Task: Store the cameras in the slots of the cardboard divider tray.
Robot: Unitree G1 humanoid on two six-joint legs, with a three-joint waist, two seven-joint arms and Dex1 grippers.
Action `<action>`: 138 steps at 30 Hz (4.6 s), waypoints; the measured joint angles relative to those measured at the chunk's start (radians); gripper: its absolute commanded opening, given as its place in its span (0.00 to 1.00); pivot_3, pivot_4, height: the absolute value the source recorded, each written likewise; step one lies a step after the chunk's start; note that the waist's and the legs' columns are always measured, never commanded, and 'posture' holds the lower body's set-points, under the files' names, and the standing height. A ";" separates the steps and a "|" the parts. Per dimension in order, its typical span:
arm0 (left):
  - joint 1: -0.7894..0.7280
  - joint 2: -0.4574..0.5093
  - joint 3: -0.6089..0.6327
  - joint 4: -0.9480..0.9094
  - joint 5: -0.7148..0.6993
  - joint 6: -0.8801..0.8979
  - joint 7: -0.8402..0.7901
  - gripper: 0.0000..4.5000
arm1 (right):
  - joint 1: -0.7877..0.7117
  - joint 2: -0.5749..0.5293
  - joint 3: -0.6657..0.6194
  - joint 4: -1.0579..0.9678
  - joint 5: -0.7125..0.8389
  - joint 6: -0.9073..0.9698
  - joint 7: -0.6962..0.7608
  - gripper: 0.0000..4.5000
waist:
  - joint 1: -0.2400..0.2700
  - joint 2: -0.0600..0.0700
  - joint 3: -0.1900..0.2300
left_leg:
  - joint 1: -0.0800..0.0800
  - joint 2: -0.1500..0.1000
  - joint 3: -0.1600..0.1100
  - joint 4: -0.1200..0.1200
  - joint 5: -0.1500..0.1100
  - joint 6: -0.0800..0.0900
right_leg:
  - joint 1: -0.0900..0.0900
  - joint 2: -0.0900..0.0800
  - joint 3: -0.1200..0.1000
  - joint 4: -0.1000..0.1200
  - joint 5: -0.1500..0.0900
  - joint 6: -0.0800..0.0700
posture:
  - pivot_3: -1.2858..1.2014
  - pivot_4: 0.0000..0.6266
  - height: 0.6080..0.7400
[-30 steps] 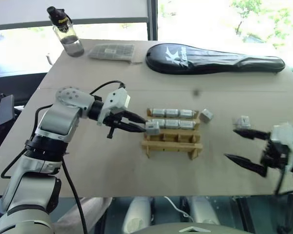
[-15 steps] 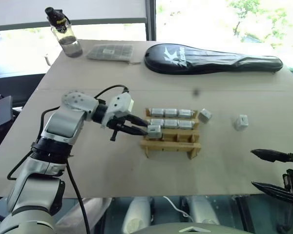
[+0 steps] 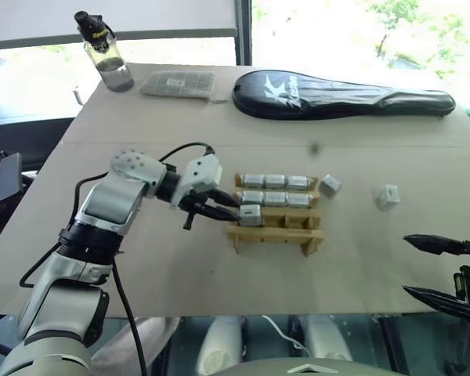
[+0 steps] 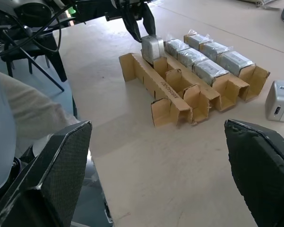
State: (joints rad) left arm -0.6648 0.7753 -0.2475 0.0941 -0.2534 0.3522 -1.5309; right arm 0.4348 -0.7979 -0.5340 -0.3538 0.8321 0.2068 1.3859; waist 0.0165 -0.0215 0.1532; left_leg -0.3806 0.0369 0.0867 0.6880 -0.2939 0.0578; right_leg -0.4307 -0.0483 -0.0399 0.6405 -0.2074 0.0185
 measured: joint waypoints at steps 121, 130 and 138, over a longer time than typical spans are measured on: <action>0.547 0.275 0.546 -0.368 -0.402 0.031 0.041 1.00 | -1.131 0.196 0.923 0.297 -0.551 0.153 -0.064 0.15 | -0.004 0.002 0.001 | -0.006 0.000 0.002 -0.003 0.003 -0.005 | -0.008 -0.002 -0.002 0.000 0.000 -0.002 | 0.52 0.24 1.00; 0.540 0.283 0.514 -0.351 -0.375 0.008 0.028 1.00 | -1.131 0.189 0.920 0.298 -0.552 0.165 -0.062 0.15 | -0.004 0.002 0.001 | -0.006 0.000 0.003 -0.003 0.003 -0.005 | -0.008 -0.002 -0.002 0.000 0.000 -0.002 | 0.52 0.24 1.00; 0.519 0.283 0.513 -0.350 -0.377 0.011 0.029 1.00 | -1.122 0.184 0.920 0.303 -0.558 0.186 -0.063 0.15 | -0.004 0.002 0.001 | -0.007 0.000 0.003 -0.003 0.003 -0.005 | -0.008 -0.002 -0.002 0.000 0.001 -0.002 | 0.52 0.24 1.00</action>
State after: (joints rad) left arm -0.1460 1.0586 0.2655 -0.2564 -0.6301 0.3633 -1.5023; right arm -0.6870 -0.6138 0.3861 -0.0504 0.2741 0.3927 1.3228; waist 0.0130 -0.0198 0.1545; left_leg -0.3871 0.0372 0.0894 0.6854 -0.2912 0.0529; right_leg -0.4391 -0.0503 -0.0418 0.6405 -0.2069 0.0170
